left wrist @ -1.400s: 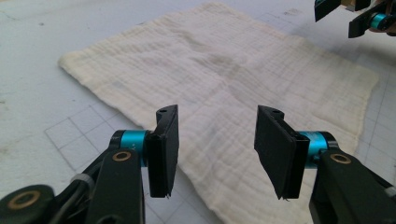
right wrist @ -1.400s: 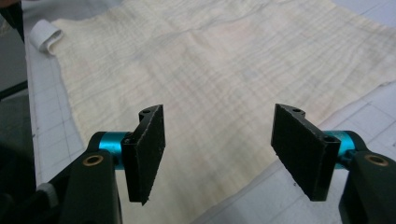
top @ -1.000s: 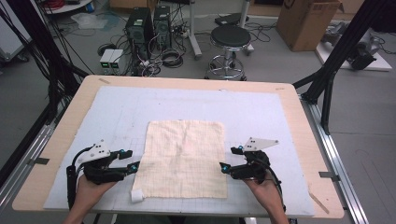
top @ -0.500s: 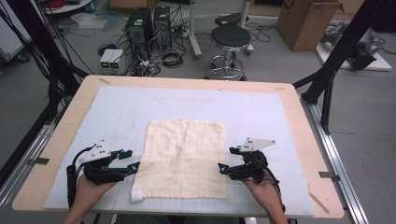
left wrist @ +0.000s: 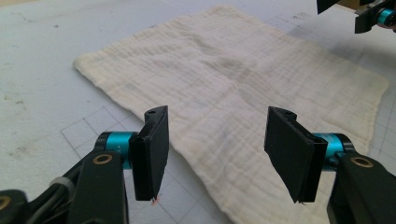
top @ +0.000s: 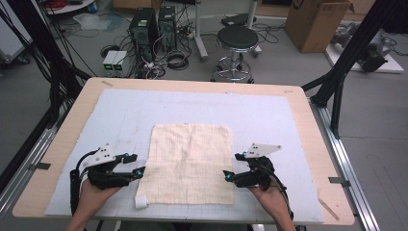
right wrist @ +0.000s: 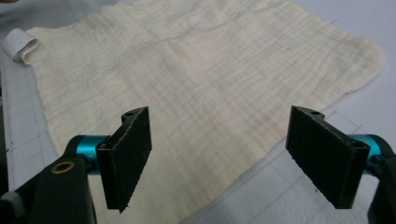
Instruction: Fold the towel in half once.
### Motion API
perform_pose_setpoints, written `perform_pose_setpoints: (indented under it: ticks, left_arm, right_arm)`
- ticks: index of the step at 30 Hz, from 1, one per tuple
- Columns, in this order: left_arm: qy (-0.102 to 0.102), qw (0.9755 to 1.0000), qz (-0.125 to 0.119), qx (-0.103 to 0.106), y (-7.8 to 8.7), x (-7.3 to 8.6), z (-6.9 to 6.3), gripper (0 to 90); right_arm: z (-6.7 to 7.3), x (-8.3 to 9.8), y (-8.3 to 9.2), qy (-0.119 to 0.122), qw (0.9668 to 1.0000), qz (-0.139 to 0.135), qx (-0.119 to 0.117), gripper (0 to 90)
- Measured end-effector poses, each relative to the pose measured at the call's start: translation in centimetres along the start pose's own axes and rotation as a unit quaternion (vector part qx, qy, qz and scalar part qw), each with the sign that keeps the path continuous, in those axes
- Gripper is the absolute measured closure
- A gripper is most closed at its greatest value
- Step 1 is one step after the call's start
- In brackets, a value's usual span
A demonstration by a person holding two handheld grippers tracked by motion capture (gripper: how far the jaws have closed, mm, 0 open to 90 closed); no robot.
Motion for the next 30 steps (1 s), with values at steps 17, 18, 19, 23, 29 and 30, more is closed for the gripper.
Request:
perform_pose_setpoints:
  ticks: [17, 18, 19, 23, 29, 30]
  left_arm:
    - [0.020, 0.9991, 0.037, 0.001, -0.9, -2.2, 1.6, 39.3]
    - [0.020, 0.9990, 0.041, -0.002, -1.0, -2.5, 1.9, 39.1]
    - [0.023, 0.9989, 0.041, -0.002, -1.0, -2.7, 2.1, 38.0]
    - [0.041, 0.9980, 0.048, 0.001, -1.7, -3.9, 3.6, 35.6]
    - [0.064, 0.9971, 0.040, -0.006, -2.6, -5.8, 5.3, 37.0]
    - [0.066, 0.9969, 0.042, -0.007, -2.8, -6.3, 5.7, 37.4]
  right_arm:
    - [-2.8, -2.1, 0.5, -0.028, 0.9995, 0.011, -0.012, 22.3]
    - [-3.2, -2.4, 0.4, -0.029, 0.9994, 0.017, -0.011, 23.0]
    - [-3.6, -2.7, 0.3, -0.030, 0.9993, 0.020, -0.010, 23.0]
    - [-4.9, -3.7, 0.2, -0.030, 0.9995, 0.011, -0.008, 23.4]
    - [-6.8, -5.2, -0.3, -0.043, 0.9989, 0.015, -0.004, 23.5]
    - [-7.0, -5.4, -0.3, -0.043, 0.9990, 0.014, -0.004, 24.2]
Point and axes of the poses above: each handheld gripper's, and its own axes: y roughly backward along the jaws, x roughly out of its underside, z roughly to its left, the point moved 1 cm from there along -y, roughly forward along the jaws, and after that the axes turned 15 degrees about z, right-handed, at the moved point
